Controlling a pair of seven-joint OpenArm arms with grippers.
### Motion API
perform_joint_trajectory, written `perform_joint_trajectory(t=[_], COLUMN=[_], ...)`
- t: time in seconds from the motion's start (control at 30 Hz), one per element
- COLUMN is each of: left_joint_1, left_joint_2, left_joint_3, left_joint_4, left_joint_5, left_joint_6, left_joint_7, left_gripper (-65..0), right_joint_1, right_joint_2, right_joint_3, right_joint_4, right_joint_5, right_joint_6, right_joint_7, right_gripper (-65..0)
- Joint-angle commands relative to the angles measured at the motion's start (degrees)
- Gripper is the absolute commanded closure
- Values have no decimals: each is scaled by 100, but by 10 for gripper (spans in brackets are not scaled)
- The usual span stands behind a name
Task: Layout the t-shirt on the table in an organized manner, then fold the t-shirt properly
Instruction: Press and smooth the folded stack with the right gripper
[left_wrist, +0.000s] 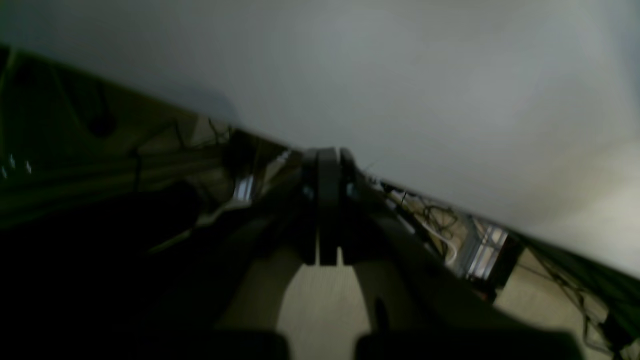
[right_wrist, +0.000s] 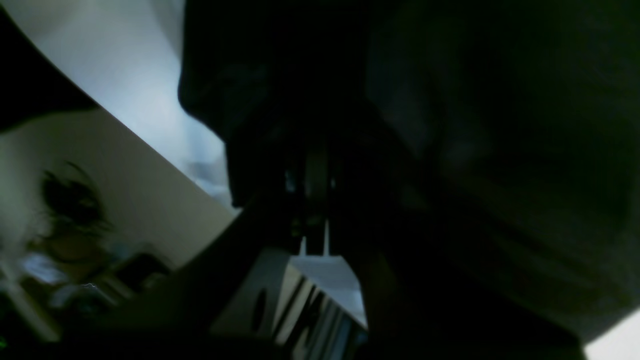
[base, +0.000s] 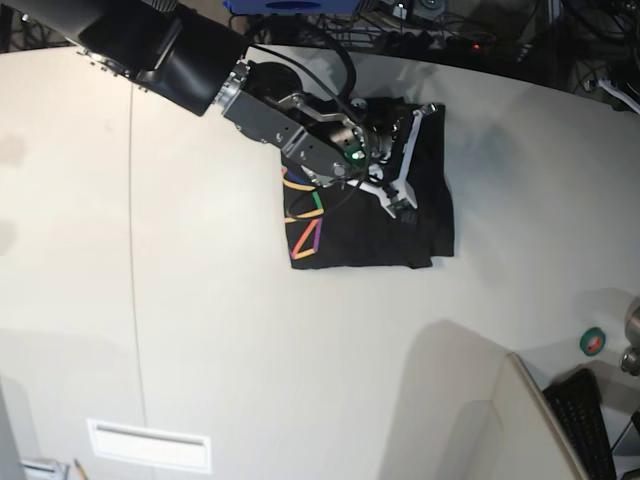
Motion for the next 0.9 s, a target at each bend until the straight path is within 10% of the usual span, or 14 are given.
perform_joint_trajectory(t=[0.0, 0.53, 0.7, 0.87], left_joint_1=[33, -37, -29, -380], left_joint_2=[-90, -29, 349, 833], left_joint_3=[-18, 641, 1204, 1617], left_joint_4=[48, 206, 962, 2008], left_joint_5=[108, 328, 319, -15], left_joint_6=[5, 5, -12, -12], left_joint_7=[-79, -79, 61, 1485], left_gripper=[0, 0, 0, 0], right_joint_1=[116, 652, 635, 266], right_joint_2=[-39, -338, 40, 955], right_joint_3=[-85, -2080, -1298, 276], right_joint_4=[-27, 580, 1362, 2426], right_joint_5=[-54, -54, -72, -54], right_joint_6=[-3, 15, -214, -460], right_joint_7=[126, 232, -322, -401], right_gripper=[0, 0, 0, 0])
